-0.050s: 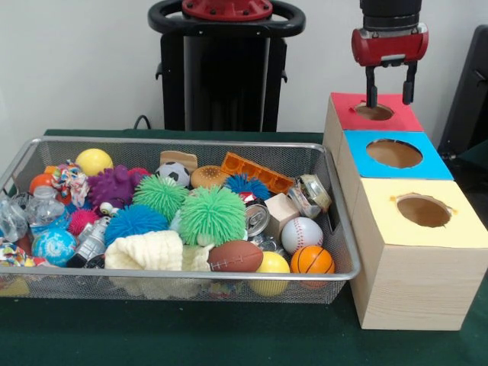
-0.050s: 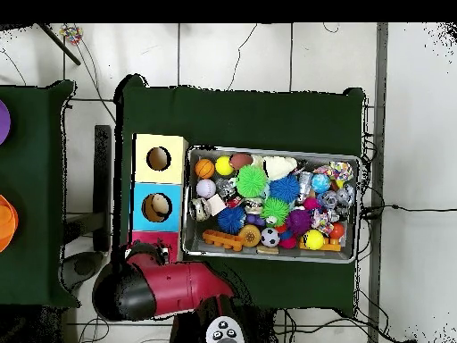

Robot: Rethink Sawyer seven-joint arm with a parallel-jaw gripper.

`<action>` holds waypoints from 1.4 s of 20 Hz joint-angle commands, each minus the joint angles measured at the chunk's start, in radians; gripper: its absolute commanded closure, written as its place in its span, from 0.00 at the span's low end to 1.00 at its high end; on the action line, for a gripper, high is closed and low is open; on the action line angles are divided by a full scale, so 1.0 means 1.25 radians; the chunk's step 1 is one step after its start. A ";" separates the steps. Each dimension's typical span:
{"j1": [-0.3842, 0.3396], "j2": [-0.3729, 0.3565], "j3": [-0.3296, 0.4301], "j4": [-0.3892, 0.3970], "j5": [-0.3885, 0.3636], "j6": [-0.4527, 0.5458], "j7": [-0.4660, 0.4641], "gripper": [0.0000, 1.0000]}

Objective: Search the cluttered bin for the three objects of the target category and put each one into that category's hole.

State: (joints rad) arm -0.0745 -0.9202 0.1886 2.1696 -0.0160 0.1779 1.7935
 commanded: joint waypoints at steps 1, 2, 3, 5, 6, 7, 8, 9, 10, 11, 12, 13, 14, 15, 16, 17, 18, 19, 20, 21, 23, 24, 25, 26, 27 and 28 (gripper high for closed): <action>0.013 -0.008 0.013 0.023 -0.021 0.069 0.078 0.00; 0.020 -0.005 0.002 0.018 -0.027 0.066 0.078 0.00; 0.016 0.000 0.002 0.019 -0.030 0.060 0.075 0.00; 0.012 -0.004 0.006 0.023 -0.030 0.061 0.071 0.00; 0.010 -0.006 0.008 0.025 -0.030 0.062 0.070 0.00; 0.008 -0.008 0.009 0.027 -0.030 0.061 0.069 0.00; 0.006 -0.010 0.010 0.029 -0.030 0.061 0.068 0.00; 0.005 -0.012 0.010 0.030 -0.030 0.061 0.067 0.00; 0.002 -0.014 0.012 0.033 -0.030 0.060 0.067 0.00; 0.004 -0.015 0.011 0.033 -0.029 0.060 0.069 0.00; 0.006 -0.016 0.009 0.033 -0.028 0.060 0.071 0.00; 0.008 -0.017 0.008 0.033 -0.027 0.060 0.073 0.00; 0.007 -0.017 0.008 0.033 -0.027 0.059 0.072 0.00; 0.006 -0.016 0.008 0.032 -0.027 0.058 0.071 0.00; 0.005 -0.015 0.008 0.032 -0.028 0.057 0.070 0.00; 0.005 0.001 -0.006 0.018 -0.040 0.042 0.066 0.00; 0.008 0.003 -0.010 0.015 -0.041 0.041 0.066 0.00; 0.010 0.005 -0.015 0.012 -0.043 0.039 0.066 0.00; 0.012 0.007 -0.019 0.009 -0.044 0.037 0.066 0.00; 0.015 0.007 -0.025 0.000 -0.044 0.046 0.064 0.00; 0.019 0.005 -0.034 -0.014 -0.044 0.066 0.061 0.00; 0.018 0.003 -0.034 -0.014 -0.044 0.071 0.061 0.00; 0.017 0.002 -0.034 -0.018 -0.043 0.079 0.059 0.00; 0.018 0.000 -0.039 -0.025 -0.042 0.091 0.056 0.00; 0.013 -0.003 -0.038 -0.027 -0.043 0.096 0.051 0.00; 0.005 -0.006 -0.034 -0.028 -0.043 0.102 0.044 0.00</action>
State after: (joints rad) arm -0.0510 -0.9377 0.1604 2.1980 -0.0256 0.1827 1.7935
